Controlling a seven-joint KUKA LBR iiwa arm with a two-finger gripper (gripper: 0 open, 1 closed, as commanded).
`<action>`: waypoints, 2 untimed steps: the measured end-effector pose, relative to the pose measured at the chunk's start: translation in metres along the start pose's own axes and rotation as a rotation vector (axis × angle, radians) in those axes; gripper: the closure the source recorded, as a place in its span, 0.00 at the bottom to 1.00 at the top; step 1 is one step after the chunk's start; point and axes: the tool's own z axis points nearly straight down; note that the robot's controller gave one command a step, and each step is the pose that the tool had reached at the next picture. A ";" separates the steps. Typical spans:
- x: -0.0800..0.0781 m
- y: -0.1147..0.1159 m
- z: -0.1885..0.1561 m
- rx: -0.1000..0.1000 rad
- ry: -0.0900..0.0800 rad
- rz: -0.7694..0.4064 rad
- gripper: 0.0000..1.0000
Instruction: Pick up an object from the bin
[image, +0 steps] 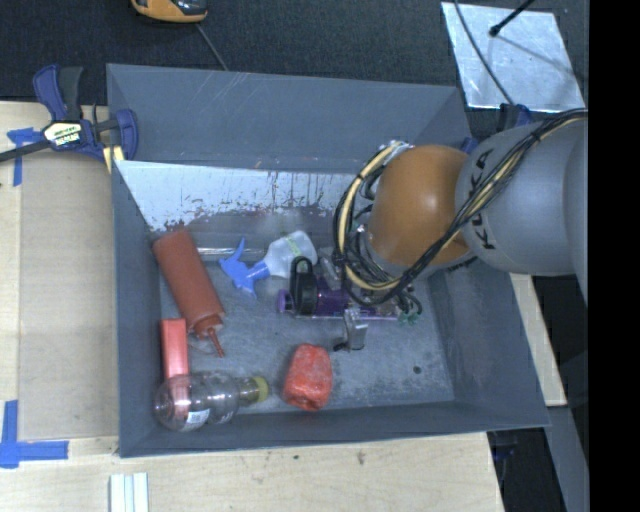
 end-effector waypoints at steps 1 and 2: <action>-0.037 -0.017 0.017 -0.003 0.027 0.149 1.00; -0.037 -0.017 0.017 -0.004 0.027 0.149 1.00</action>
Offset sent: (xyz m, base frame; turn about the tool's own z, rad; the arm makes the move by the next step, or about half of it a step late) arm 0.0000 0.0000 0.0000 0.0000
